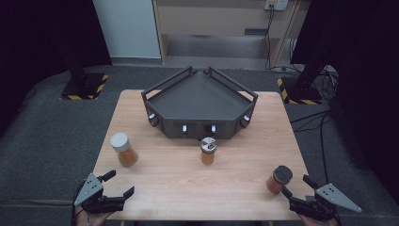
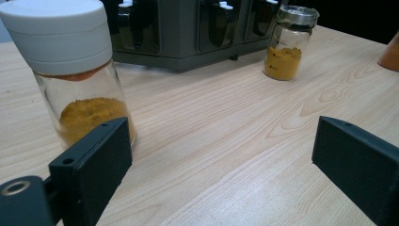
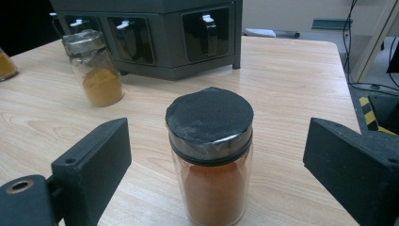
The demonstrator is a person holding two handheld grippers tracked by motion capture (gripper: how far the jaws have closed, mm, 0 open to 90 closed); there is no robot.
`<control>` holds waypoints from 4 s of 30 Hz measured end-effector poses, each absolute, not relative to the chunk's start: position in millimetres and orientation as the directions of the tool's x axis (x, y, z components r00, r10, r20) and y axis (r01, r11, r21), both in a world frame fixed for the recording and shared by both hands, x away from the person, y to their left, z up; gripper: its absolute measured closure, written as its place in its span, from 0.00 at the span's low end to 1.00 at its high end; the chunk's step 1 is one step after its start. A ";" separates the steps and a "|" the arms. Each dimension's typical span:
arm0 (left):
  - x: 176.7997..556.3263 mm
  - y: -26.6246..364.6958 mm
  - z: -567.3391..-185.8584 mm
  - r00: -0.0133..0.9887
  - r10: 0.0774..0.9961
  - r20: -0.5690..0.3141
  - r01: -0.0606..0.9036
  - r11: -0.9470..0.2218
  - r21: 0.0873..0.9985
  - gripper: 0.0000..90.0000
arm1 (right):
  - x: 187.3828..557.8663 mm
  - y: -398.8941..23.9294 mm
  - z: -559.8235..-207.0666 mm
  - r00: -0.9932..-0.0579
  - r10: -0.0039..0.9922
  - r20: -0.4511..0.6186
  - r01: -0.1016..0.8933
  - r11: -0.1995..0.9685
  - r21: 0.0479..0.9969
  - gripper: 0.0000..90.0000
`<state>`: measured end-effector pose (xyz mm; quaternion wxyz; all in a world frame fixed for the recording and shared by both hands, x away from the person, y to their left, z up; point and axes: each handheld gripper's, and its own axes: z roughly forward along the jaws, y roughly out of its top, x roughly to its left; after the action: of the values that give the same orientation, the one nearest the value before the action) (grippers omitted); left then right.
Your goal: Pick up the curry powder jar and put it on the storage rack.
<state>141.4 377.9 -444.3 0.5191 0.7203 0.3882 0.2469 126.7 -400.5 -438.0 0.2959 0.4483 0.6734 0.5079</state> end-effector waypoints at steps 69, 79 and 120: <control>226.6 419.4 -372.1 0.540 0.839 -0.074 0.394 -0.173 0.903 0.07 | 127.0 -400.8 -437.9 -0.427 0.902 0.058 0.303 0.082 0.950 0.10; 244.4 413.9 -373.5 0.537 0.841 -0.067 0.413 -0.193 0.890 0.07 | 127.1 -400.4 -437.8 -0.427 0.902 0.056 0.302 0.085 0.949 0.10; 273.2 401.0 -403.0 0.522 0.850 -0.071 0.415 -0.181 0.892 0.35 | 127.3 -400.4 -438.3 -0.430 0.901 0.053 0.299 0.086 0.950 0.10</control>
<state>273.2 401.0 -403.0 0.4729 0.7332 0.4312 0.2299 127.3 -400.4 -438.3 0.2957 0.4445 0.6751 0.5092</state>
